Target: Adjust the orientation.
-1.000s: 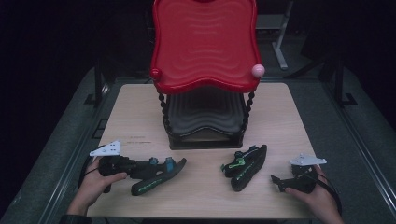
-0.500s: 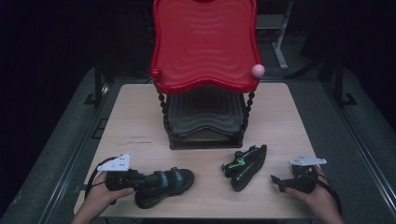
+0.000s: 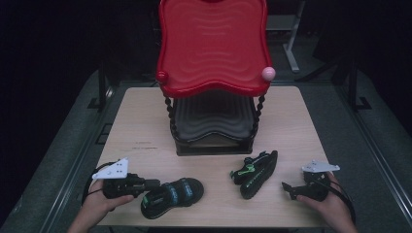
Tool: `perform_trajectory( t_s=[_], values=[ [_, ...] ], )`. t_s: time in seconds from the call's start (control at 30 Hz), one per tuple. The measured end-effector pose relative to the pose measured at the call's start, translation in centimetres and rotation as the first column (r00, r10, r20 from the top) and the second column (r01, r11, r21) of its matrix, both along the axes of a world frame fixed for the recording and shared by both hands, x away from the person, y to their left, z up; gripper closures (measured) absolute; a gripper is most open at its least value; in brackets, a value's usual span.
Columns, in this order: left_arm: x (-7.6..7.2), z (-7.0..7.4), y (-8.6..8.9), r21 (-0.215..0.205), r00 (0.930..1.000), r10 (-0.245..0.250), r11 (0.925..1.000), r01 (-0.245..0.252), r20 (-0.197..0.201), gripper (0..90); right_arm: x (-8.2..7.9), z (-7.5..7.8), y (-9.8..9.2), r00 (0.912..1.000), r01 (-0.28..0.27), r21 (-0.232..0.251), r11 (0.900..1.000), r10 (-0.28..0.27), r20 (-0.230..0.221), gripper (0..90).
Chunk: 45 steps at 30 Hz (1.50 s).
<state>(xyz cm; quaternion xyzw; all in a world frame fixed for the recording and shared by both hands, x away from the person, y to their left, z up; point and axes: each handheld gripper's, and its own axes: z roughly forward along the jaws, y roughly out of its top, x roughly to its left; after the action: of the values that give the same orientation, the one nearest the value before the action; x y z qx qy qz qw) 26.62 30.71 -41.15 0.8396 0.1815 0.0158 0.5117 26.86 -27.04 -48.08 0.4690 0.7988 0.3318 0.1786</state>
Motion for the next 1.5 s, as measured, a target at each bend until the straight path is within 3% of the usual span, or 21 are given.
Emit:
perform_trajectory(
  t_s=[0.13, 0.33, 0.53, 0.73, 1.23, 1.33, 1.5],
  values=[
    [1.5, -1.8, 0.8, 0.100, 0.9981, 0.054, 0.9937, -0.051, -0.028, 89.5, 0.0, 0.0, 0.0, 1.0000, 0.001, 0.000, 1.000, -0.001, 0.000, 0.7],
    [1.6, -4.6, 2.1, 0.186, 0.9908, 0.089, 0.9802, -0.069, -0.102, 89.9, 0.0, 0.0, 0.0, 1.0000, 0.001, 0.001, 1.000, -0.001, 0.000, 0.7],
    [0.9, -5.0, 1.7, 0.187, 0.9900, 0.060, 0.9816, -0.036, -0.128, 89.9, 0.0, 0.0, 0.0, 1.0000, 0.001, 0.001, 1.000, -0.001, 0.000, 0.7],
    [0.0, -5.0, 0.0, 0.202, 0.9908, -0.010, 0.9787, 0.037, -0.135, 89.8, 0.0, 0.0, 0.0, 1.0000, 0.001, 0.001, 1.000, -0.001, 0.000, 0.7],
    [-1.7, -5.2, -0.3, 0.171, 0.9853, -0.054, 0.9819, 0.082, -0.162, 88.2, 0.0, 0.0, 0.0, 1.0000, 0.001, 0.001, 1.000, -0.001, 0.000, 0.7],
    [-1.5, -4.9, 0.0, 0.174, 0.9889, -0.032, 0.9830, 0.058, -0.145, 83.6, 0.0, 0.0, 0.0, 1.0000, 0.001, 0.001, 1.000, -0.001, 0.000, 0.7],
    [-1.4, -4.1, 0.5, 0.141, 0.9945, 0.015, 0.9900, 0.000, -0.104, 70.1, 0.0, 0.0, 0.0, 1.0000, 0.001, 0.000, 1.000, -0.001, -0.001, 0.7]
  ],
)
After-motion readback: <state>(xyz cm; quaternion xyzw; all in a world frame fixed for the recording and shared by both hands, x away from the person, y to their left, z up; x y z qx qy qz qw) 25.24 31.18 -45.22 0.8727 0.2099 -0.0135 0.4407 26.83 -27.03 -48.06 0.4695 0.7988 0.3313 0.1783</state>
